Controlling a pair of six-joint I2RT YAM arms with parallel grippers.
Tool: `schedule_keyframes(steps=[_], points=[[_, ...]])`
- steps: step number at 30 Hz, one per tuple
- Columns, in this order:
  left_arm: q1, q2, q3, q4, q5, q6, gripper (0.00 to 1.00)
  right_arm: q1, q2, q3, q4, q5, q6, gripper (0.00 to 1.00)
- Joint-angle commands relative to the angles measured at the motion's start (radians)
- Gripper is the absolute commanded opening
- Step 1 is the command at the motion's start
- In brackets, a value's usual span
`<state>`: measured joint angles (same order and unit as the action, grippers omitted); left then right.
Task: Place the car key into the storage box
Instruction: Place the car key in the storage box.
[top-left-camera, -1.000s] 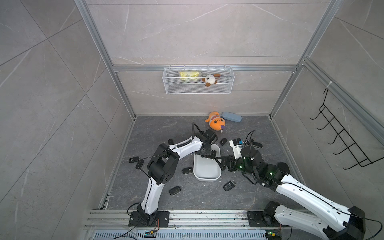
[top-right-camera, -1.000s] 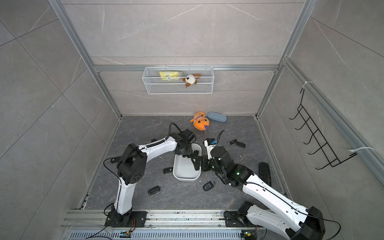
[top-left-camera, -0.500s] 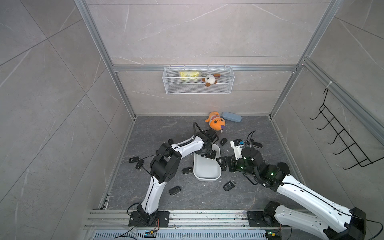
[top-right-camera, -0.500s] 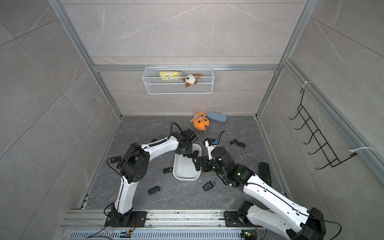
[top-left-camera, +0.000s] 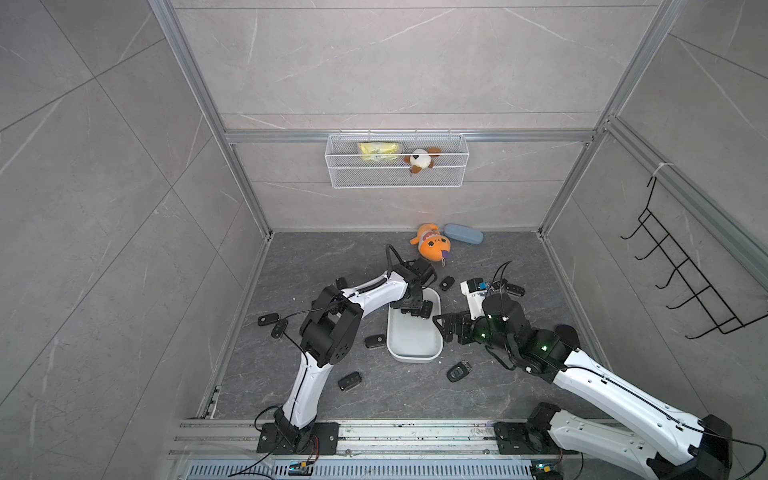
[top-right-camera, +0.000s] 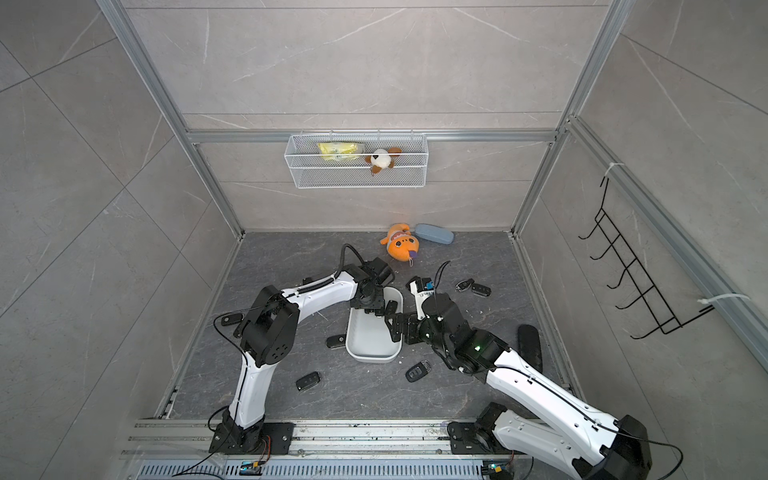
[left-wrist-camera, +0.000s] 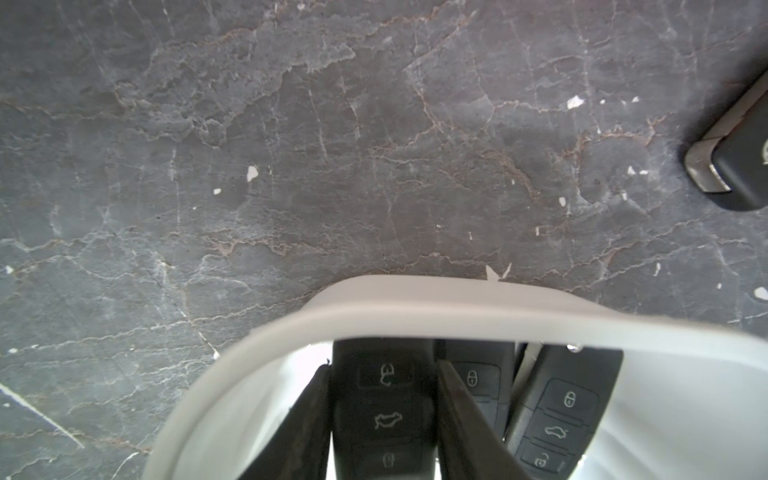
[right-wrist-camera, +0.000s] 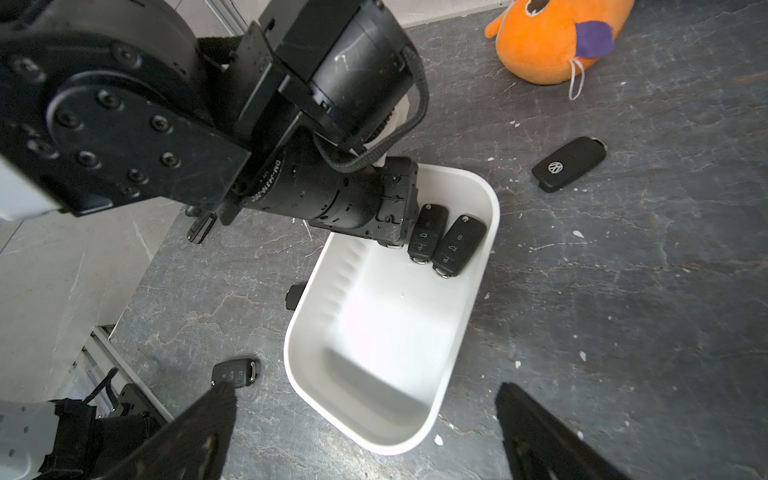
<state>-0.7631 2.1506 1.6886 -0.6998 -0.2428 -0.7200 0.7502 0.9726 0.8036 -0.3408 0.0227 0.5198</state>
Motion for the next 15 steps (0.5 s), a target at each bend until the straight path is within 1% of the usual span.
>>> schedule_keyframes(steps=[1, 7, 15], points=[[0.004, 0.022, 0.026, 0.028, 0.032, 0.020, 0.46, -0.007, 0.002, -0.010, -0.007, 0.005, -0.017, 1.00], [0.005, 0.033, 0.020, 0.051, 0.064, 0.013, 0.46, -0.006, 0.002, -0.010, -0.009, 0.007, -0.017, 1.00], [0.005, 0.008, -0.004, 0.040, 0.053, 0.001, 0.46, -0.006, 0.002, -0.011, -0.009, 0.008, -0.017, 1.00]])
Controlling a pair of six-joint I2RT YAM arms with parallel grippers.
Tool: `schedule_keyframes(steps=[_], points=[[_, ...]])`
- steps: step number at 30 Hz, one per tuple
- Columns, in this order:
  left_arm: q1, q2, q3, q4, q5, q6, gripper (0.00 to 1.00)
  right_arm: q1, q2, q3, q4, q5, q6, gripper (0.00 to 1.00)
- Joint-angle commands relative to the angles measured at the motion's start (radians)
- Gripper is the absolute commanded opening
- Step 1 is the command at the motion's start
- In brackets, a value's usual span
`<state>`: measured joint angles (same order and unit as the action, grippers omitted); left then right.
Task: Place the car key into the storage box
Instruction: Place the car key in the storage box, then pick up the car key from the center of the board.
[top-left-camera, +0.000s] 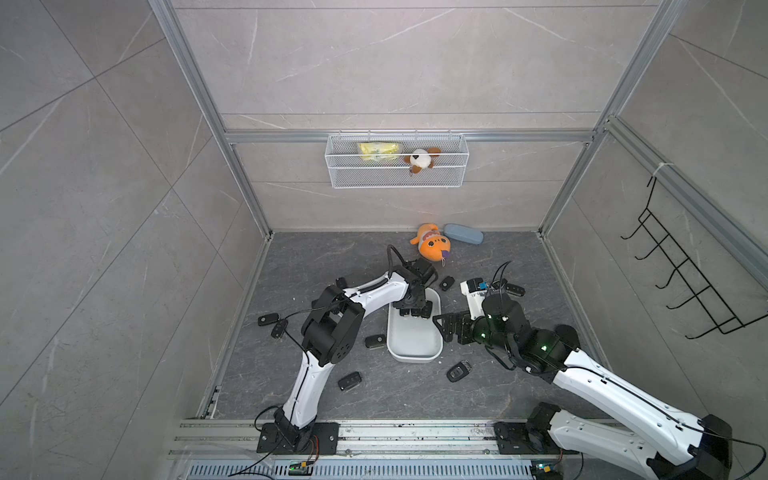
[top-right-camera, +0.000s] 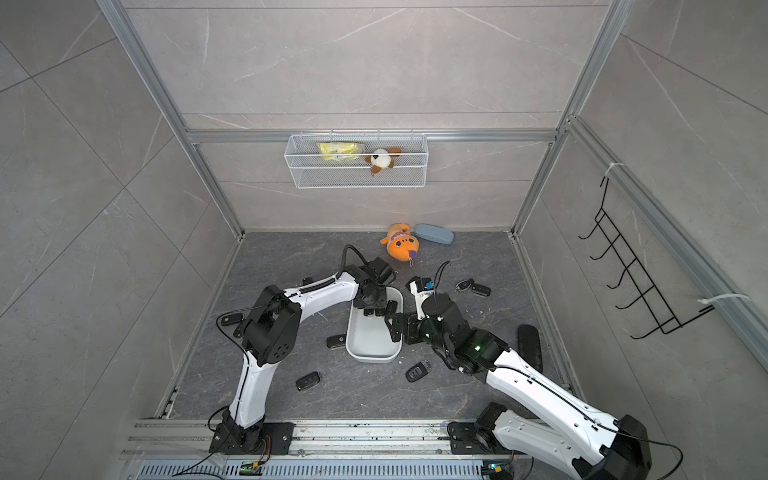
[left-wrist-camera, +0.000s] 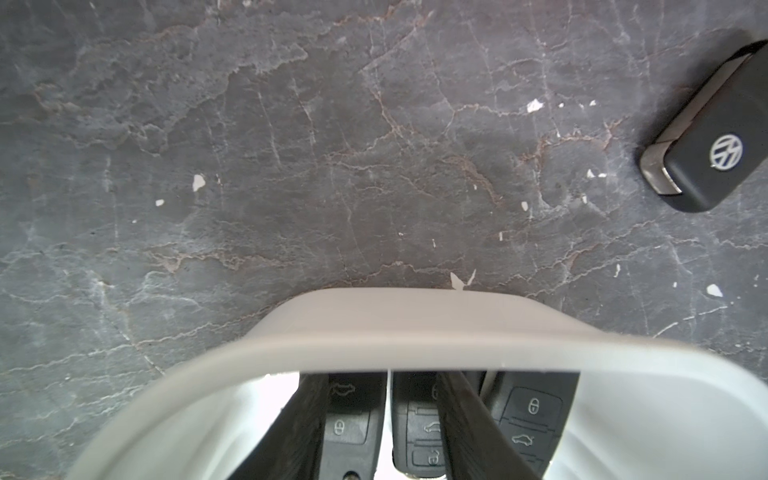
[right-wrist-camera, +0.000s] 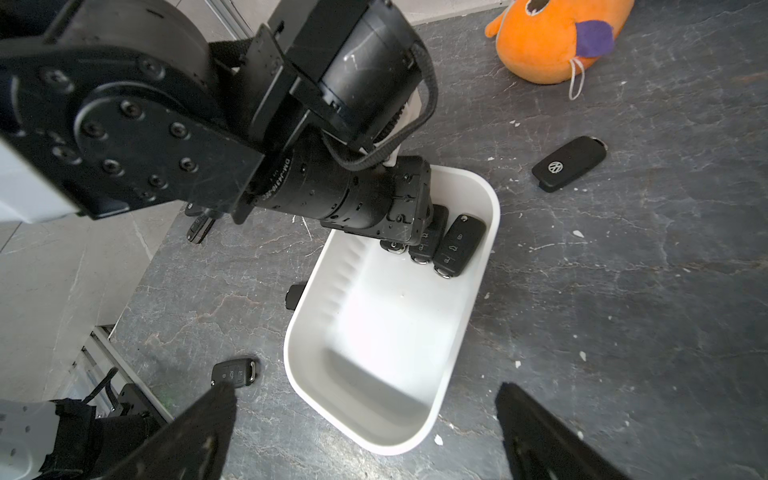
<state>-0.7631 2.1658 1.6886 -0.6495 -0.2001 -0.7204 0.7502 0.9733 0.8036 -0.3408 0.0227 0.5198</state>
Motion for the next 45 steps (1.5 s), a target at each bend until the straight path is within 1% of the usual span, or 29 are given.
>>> schedule_keyframes(steps=[1, 8, 13, 17, 21, 27, 28, 30, 39, 45], points=[[0.005, -0.018, -0.010, -0.008, 0.008, -0.003, 0.47, -0.006, 0.002, -0.012, -0.009, 0.008, -0.017, 1.00], [0.005, -0.072, -0.009, -0.007, 0.003, -0.014, 0.51, -0.006, 0.010, -0.013, -0.001, 0.003, -0.015, 1.00], [0.005, -0.120, -0.001, -0.015, -0.012, -0.012, 0.62, -0.006, 0.018, -0.007, -0.004, 0.022, -0.023, 1.00], [0.010, -0.167, 0.002, -0.024, -0.021, 0.001, 0.65, -0.007, 0.037, 0.006, -0.001, 0.047, -0.022, 1.00], [0.016, -0.224, -0.011, -0.030, -0.021, 0.016, 0.71, -0.011, 0.073, 0.030, -0.010, 0.110, -0.005, 1.00], [0.030, -0.324, -0.072, -0.024, -0.013, 0.043, 0.90, -0.040, 0.170, 0.090, -0.046, 0.211, 0.039, 1.00], [0.033, -0.341, -0.082, -0.025, -0.009, 0.050, 0.96, -0.049, 0.189, 0.100, -0.045, 0.223, 0.045, 0.99], [0.036, -0.372, -0.100, -0.028, -0.003, 0.062, 1.00, -0.072, 0.226, 0.116, -0.038, 0.232, 0.058, 0.99], [0.040, -0.516, -0.206, 0.001, 0.016, 0.122, 1.00, -0.205, 0.474, 0.273, -0.047, 0.232, 0.120, 0.99], [0.041, -0.586, -0.277, 0.028, 0.040, 0.125, 1.00, -0.270, 0.663, 0.421, -0.090, 0.238, 0.146, 0.92]])
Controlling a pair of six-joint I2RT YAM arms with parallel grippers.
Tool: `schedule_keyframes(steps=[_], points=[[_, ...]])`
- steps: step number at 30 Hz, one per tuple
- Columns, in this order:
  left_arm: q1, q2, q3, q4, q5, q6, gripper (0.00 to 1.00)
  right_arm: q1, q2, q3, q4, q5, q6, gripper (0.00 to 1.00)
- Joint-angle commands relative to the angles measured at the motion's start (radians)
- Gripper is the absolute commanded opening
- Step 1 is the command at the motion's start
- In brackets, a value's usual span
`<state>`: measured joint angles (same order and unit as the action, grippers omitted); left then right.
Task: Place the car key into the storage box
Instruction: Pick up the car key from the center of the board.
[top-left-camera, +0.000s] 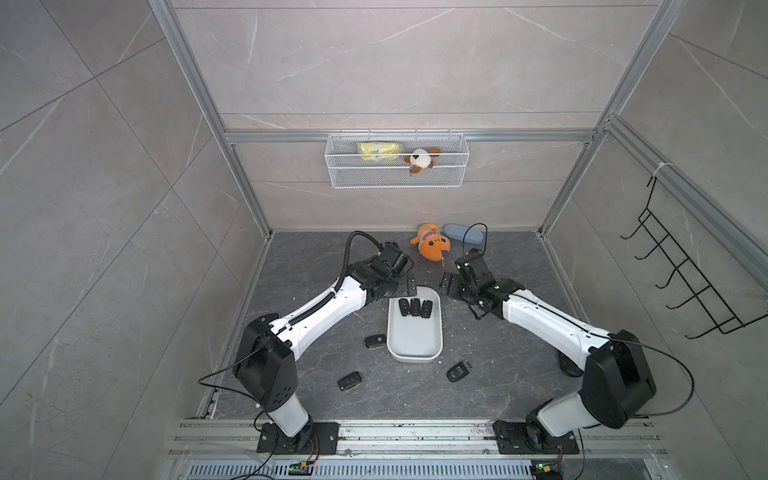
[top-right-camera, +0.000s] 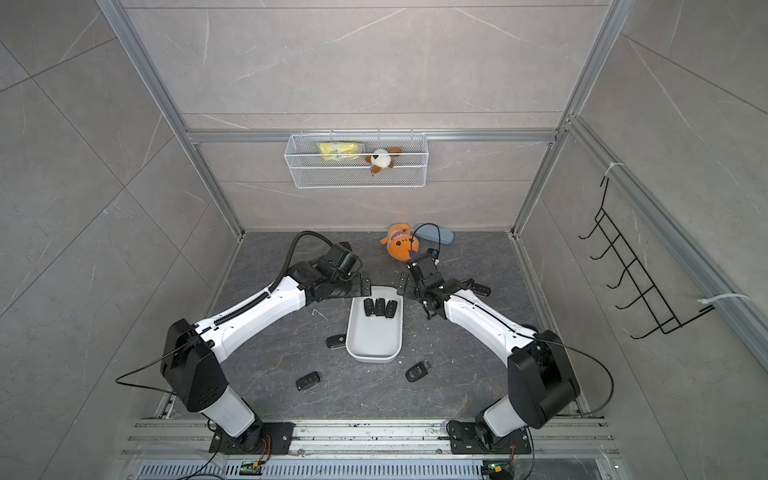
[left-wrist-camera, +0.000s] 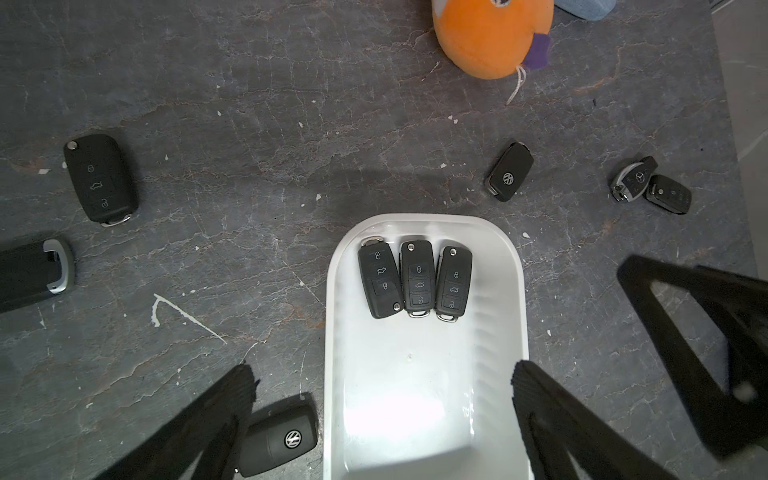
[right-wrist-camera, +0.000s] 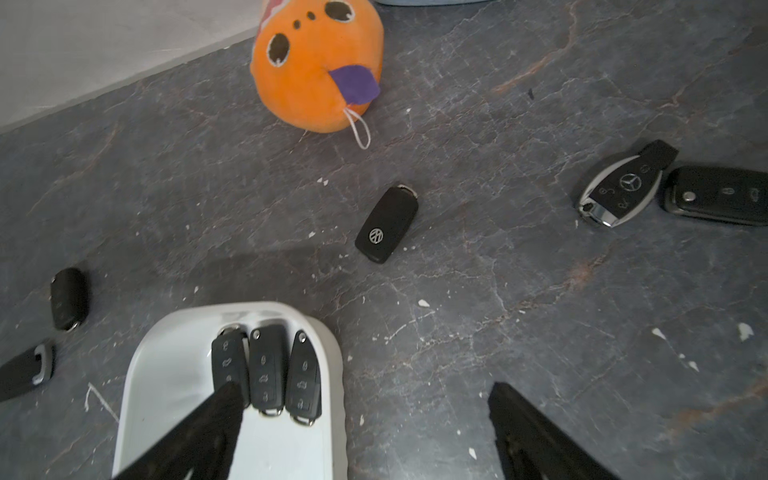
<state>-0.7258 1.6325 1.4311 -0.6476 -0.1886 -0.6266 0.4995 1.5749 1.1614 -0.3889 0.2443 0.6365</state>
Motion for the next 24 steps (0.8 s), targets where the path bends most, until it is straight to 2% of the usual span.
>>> schedule_keyframes(steps=[1, 9, 16, 24], points=[[0.004, -0.066, -0.031, 0.028, 0.029, 0.028, 1.00, -0.028, 0.094, 0.088, -0.048, 0.012, 0.036, 0.91], [0.010, -0.145, -0.105, 0.018, 0.005, 0.025, 1.00, -0.056, 0.337, 0.274, -0.100, 0.033, 0.058, 0.77], [0.016, -0.209, -0.151, -0.014, -0.029, 0.007, 1.00, -0.065, 0.555, 0.467, -0.218, 0.058, 0.077, 0.72], [0.020, -0.273, -0.201, -0.029, -0.055, -0.011, 1.00, -0.084, 0.677, 0.587, -0.279, 0.075, 0.088, 0.71]])
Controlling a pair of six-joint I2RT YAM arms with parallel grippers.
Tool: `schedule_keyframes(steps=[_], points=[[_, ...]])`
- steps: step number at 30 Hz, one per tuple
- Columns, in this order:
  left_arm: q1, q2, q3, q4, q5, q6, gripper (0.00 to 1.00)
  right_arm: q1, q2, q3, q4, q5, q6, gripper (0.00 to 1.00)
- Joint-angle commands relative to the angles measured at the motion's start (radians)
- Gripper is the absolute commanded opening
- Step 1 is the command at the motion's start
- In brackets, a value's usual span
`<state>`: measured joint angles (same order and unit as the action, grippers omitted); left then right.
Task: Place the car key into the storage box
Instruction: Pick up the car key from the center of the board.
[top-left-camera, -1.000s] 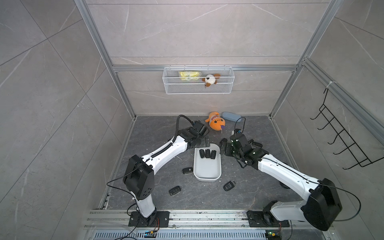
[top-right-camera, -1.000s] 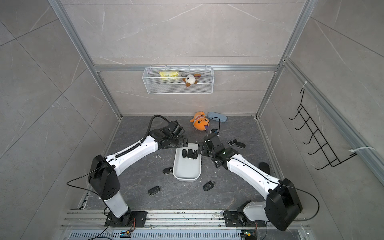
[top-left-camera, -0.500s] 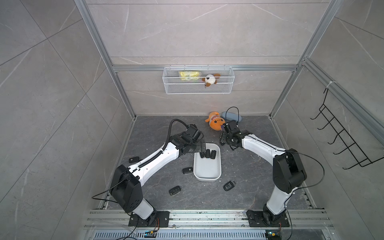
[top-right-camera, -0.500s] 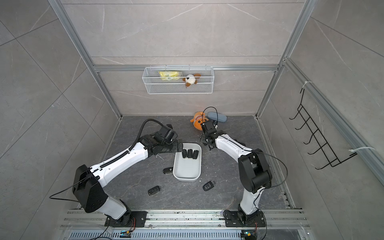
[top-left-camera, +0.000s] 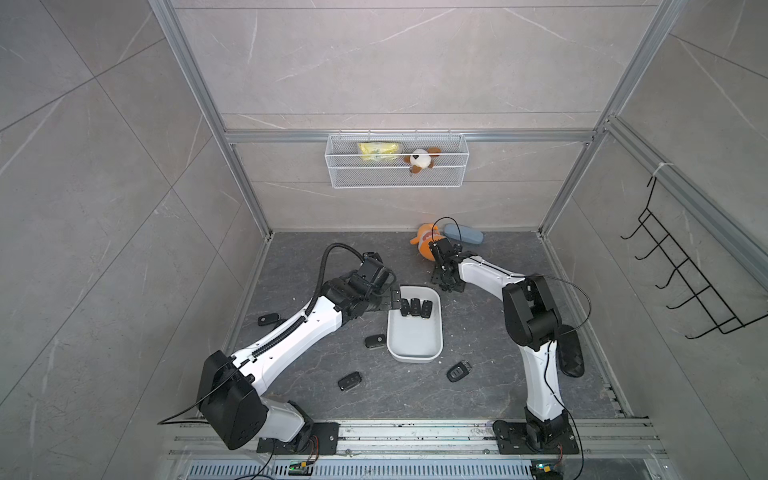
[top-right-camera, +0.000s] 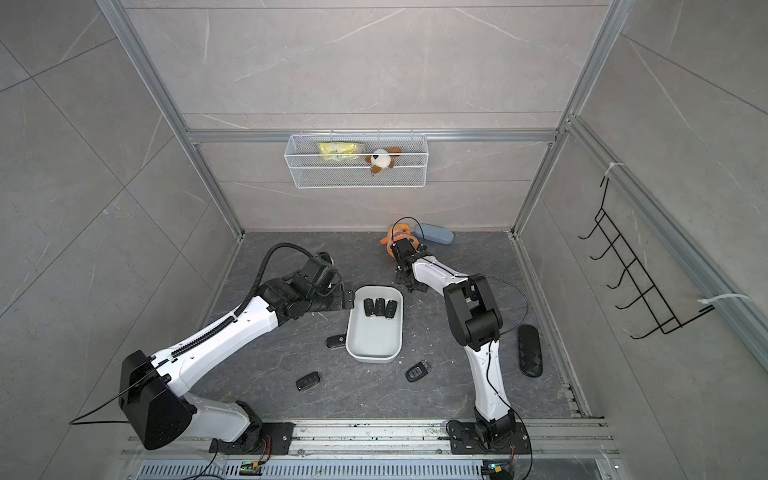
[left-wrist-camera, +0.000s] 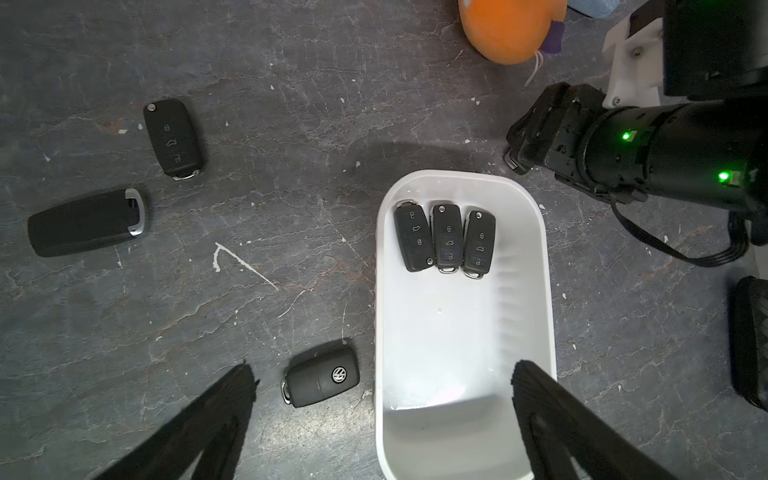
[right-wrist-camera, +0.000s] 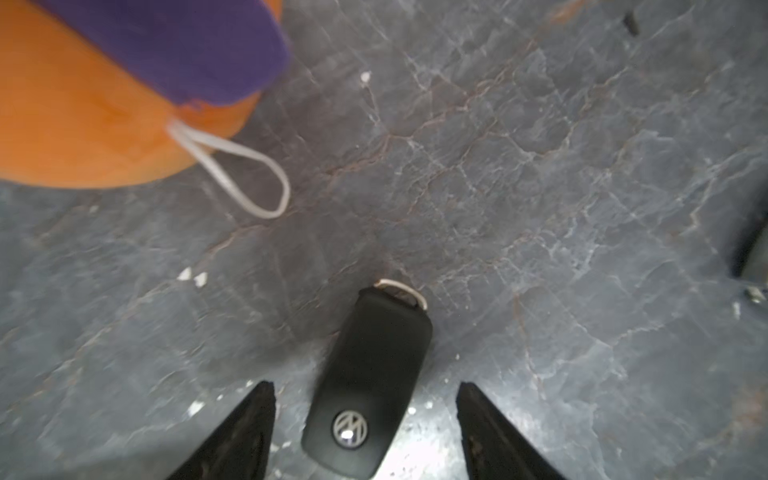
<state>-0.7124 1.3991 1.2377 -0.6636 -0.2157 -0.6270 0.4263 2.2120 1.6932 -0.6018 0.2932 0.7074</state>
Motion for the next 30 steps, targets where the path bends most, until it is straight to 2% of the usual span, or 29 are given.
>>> schedule_keyframes(steps=[1, 6, 11, 15, 16, 19, 30], points=[[0.007, -0.043, -0.010, -0.013, -0.029, -0.010, 1.00, -0.015, 0.056, 0.074, -0.076, 0.019, 0.018, 0.70], [0.009, -0.052, -0.020, -0.011, -0.033, -0.007, 1.00, -0.020, 0.097, 0.113, -0.094, 0.015, 0.021, 0.65], [0.011, -0.046, -0.015, -0.004, -0.021, -0.002, 1.00, -0.026, 0.111, 0.114, -0.101, -0.013, 0.026, 0.54], [0.011, -0.042, -0.012, 0.001, -0.014, 0.000, 1.00, -0.027, 0.082, 0.061, -0.067, -0.040, 0.039, 0.34], [0.011, -0.038, -0.011, 0.004, -0.014, 0.001, 1.00, -0.027, 0.072, 0.048, -0.060, -0.040, 0.042, 0.32], [0.013, -0.031, -0.003, 0.005, -0.006, 0.004, 1.00, -0.027, 0.048, 0.032, -0.052, -0.040, 0.040, 0.28], [0.011, -0.010, 0.001, 0.025, 0.019, 0.004, 1.00, -0.028, -0.099, -0.069, -0.005, -0.051, 0.012, 0.29]])
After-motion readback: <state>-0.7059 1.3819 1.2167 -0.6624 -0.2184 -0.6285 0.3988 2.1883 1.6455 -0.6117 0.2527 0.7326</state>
